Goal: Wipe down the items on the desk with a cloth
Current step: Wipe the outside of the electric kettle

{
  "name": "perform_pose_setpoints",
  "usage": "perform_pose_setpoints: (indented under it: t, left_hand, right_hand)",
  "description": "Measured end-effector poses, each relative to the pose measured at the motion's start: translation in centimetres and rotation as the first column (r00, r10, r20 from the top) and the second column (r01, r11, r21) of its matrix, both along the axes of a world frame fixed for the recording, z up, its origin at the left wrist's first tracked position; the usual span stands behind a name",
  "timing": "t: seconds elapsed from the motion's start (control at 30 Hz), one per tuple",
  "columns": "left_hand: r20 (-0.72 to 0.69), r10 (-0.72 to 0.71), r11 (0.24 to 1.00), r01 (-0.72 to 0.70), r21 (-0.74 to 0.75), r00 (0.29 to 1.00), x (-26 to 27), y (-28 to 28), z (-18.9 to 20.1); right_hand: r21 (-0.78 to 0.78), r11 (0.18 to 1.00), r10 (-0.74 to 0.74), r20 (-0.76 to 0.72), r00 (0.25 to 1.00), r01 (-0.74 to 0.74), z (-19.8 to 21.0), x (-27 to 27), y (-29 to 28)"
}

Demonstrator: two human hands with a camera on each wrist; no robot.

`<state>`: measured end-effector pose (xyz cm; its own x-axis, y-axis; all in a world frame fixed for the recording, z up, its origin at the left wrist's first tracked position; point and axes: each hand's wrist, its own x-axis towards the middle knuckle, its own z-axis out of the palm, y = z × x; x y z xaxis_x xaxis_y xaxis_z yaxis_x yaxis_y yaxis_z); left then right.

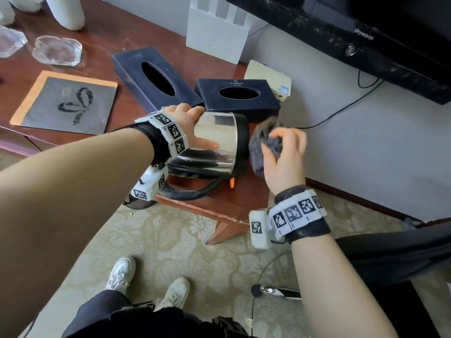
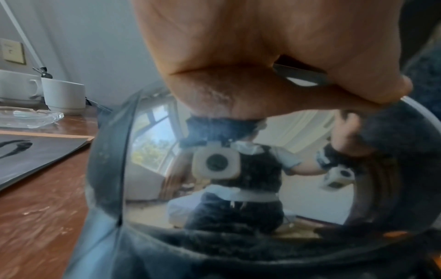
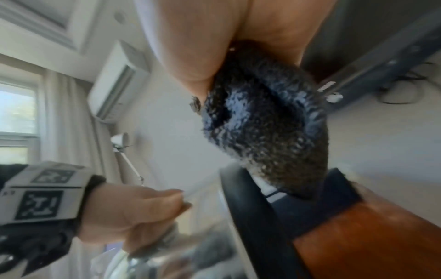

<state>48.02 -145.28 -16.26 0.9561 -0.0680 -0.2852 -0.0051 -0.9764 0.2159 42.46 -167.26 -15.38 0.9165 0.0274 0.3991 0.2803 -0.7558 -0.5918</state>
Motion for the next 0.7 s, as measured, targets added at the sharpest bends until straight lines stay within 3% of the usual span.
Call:
perform_pose_setpoints:
  t: [0.07,0.13,0.2,0.3,0.4,0.53,0.63,0.7]
  left_hand:
    - [0.0,0.0,1.0,0.0,-0.005,1.0,0.0,0.0,0.0]
    - [0.019,-0.005,0.998,0.006,-0.064,1.0,-0.2,0.3,-0.1]
    - [0.04,0.038,0.982,-0.03,-0.185,0.998,-1.1,1.4,-0.3]
    - [0.001,0.262,0.888,-0.241,-0.391,0.965,-3.4,4.3,-1.3]
    - [-0.171,0.43,0.77,-0.459,-0.443,0.887,-6.1,7.1,-3.7]
    - [-0.489,0.355,0.558,-0.6,-0.574,0.797,-8.8,6.8,-6.3]
    - [-0.478,0.347,0.535,-0.589,-0.606,0.807,-8.9,5.6,-6.8]
    - [-0.456,0.379,0.467,-0.592,-0.657,0.805,-8.7,5.1,-6.1]
  right_hand:
    - [-0.143,0.987,0.078,-0.002,0.997,-0.078,1.1,1.5,1.7]
    - [-0.384,0.909,0.096,-0.19,0.977,-0.165,0.8,2.8,3.3]
    - [-0.496,0.847,0.057,-0.27,0.961,-0.19,0.2,3.5,4.2]
    - [-0.477,0.86,0.048,-0.282,0.958,-0.183,0.5,4.5,4.5]
    - [-0.532,0.823,0.023,-0.324,0.946,-0.202,1.3,6.1,5.0]
    - [-0.564,0.8,-0.053,-0.405,0.913,-0.204,2.0,8.0,5.7]
    - [-0.592,0.781,-0.082,-0.411,0.908,-0.197,2.4,8.2,5.9]
    - [-0.606,0.775,-0.109,-0.402,0.909,-0.176,2.6,7.8,5.6]
